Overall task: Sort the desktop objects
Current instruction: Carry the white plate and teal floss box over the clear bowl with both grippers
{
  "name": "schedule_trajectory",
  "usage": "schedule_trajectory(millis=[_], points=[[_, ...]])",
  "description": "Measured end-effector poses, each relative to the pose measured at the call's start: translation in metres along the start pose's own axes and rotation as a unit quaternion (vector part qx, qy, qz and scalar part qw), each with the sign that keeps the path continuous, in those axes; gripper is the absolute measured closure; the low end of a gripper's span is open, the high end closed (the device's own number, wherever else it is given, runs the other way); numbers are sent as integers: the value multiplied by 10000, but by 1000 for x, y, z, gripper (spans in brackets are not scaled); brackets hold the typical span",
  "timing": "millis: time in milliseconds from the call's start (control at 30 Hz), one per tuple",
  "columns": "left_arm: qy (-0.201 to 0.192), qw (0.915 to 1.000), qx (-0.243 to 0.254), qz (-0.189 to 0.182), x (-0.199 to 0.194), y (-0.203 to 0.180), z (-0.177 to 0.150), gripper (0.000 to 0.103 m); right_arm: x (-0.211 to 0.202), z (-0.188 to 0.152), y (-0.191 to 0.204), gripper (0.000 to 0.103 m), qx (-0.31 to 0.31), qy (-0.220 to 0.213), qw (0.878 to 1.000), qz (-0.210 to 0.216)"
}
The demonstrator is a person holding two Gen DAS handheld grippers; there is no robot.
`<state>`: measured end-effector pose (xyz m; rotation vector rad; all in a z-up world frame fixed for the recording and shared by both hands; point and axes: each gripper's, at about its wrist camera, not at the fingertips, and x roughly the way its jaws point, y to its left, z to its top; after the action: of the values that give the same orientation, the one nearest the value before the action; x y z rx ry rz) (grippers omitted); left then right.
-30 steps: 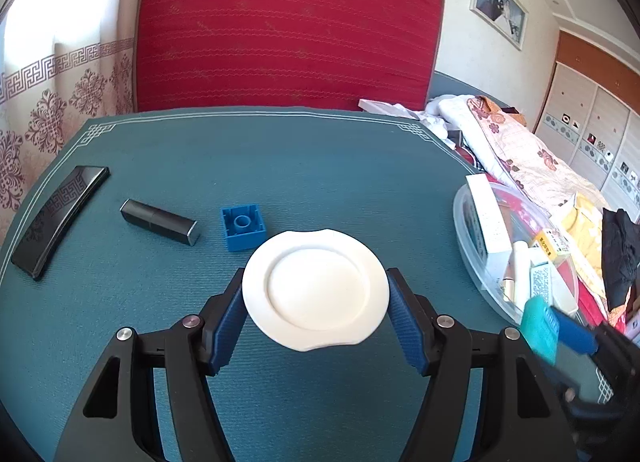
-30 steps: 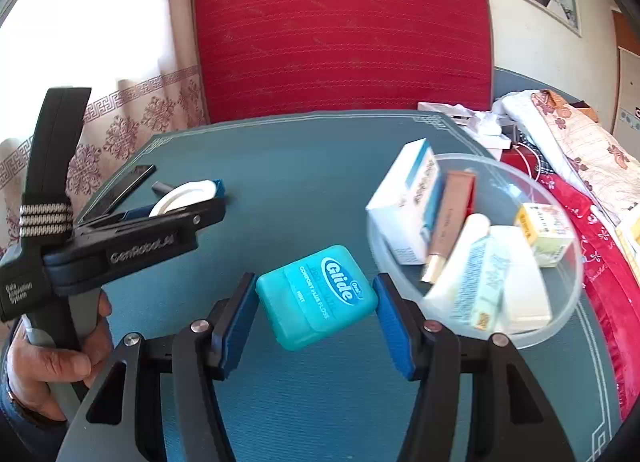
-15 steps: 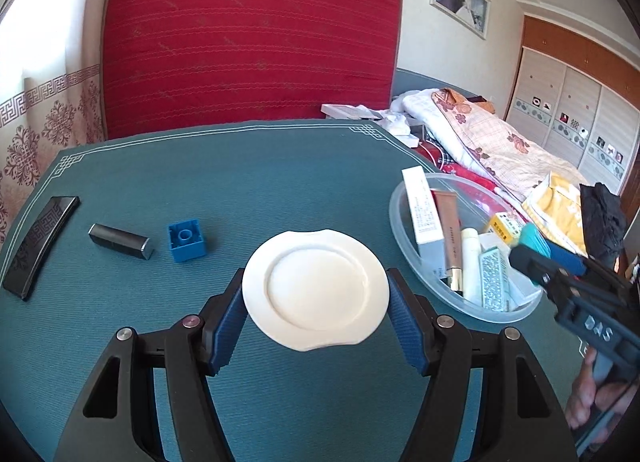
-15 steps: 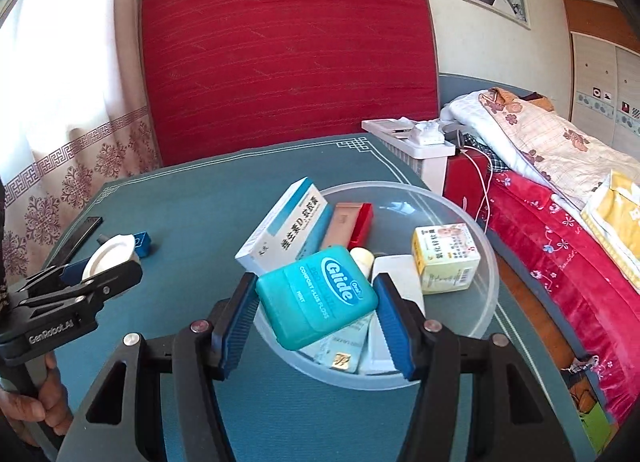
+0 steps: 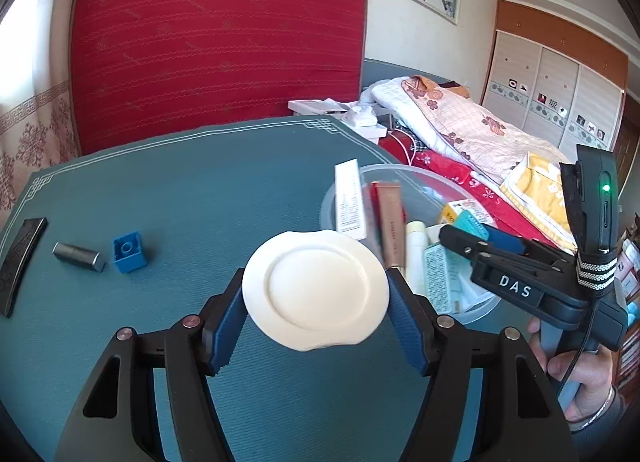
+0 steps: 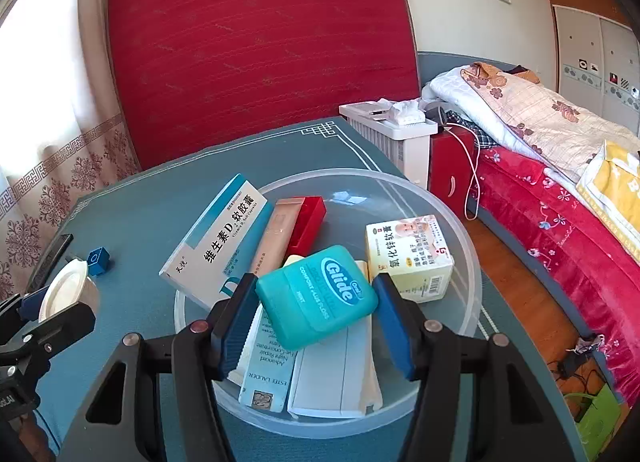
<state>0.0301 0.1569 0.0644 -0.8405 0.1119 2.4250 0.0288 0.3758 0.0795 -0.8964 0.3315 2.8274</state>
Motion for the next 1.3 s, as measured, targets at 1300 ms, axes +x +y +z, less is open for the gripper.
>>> schedule_trajectory(millis=[1300], points=[[320, 9943, 737, -698, 62, -74, 20, 22, -15, 18, -57, 24, 891, -347, 9928, -727]])
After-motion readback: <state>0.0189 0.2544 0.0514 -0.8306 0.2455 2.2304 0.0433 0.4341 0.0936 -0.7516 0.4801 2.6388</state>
